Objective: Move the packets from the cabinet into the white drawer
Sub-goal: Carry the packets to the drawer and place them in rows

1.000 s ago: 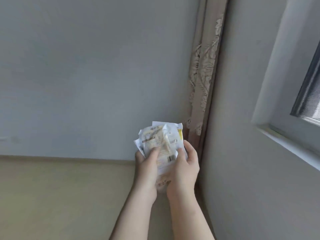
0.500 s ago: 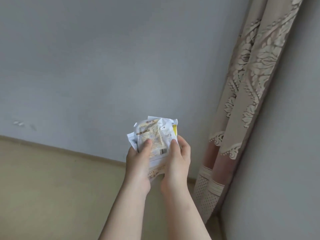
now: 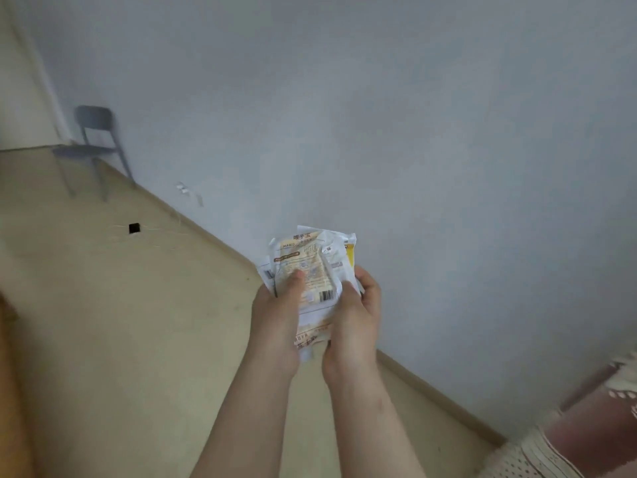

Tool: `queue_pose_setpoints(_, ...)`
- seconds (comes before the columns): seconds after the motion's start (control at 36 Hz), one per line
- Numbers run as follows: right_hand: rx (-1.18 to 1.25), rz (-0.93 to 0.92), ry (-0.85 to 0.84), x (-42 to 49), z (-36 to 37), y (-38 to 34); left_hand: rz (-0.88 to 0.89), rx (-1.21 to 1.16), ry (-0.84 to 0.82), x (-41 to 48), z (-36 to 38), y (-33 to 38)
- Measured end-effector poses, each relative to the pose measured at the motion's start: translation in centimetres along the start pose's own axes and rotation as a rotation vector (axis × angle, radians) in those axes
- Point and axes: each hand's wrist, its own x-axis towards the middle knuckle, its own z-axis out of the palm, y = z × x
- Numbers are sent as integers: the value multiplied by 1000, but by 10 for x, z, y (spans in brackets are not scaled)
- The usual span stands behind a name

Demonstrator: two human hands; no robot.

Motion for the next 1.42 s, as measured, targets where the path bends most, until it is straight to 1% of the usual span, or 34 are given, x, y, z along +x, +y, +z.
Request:
queue_pose_setpoints(0.08,-30,18,-83,40,41,14,50,-44,60,48,-11,22)
queue_pose_setpoints(0.22,-108,80,-193,108,127,46,175,-49,144,139,-43,71)
queue_pose_setpoints(0.36,-97,106,-277,168,212,64,254,-54,205,221,-66,122)
queue_pose_setpoints(0.53,-99,175,-322,236,284,104,260,-93,237,311,-95,155)
queue_pose_setpoints(0.69,-134,244,-408,319,357,146,279,-109,363,420,-126,182)
queue_pose_setpoints(0.89,-158,218,-481,439,465,172,364,-73,405,567,-132,237)
queue_pose_setpoints(0.97,-168,227,-534,476,516,187,393,-88,456,615,-146,266)
queue_pose_setpoints(1.08,-196,299,-655,500,579,231,427,-99,603,661,-192,298)
queue_pose_setpoints(1.17,-233,355,-716,509,624,272,413,-108,702,692,-238,316)
queue_pose_setpoints(1.22,-240,385,-746,515,656,299,401,-114,737,714,-267,330)
queue_pose_setpoints(1.36,-254,396,-784,528,749,359,467,-113,812,773,-338,379)
queue_pose_setpoints(1.42,-248,410,-806,531,791,380,479,-124,814,796,-369,406)
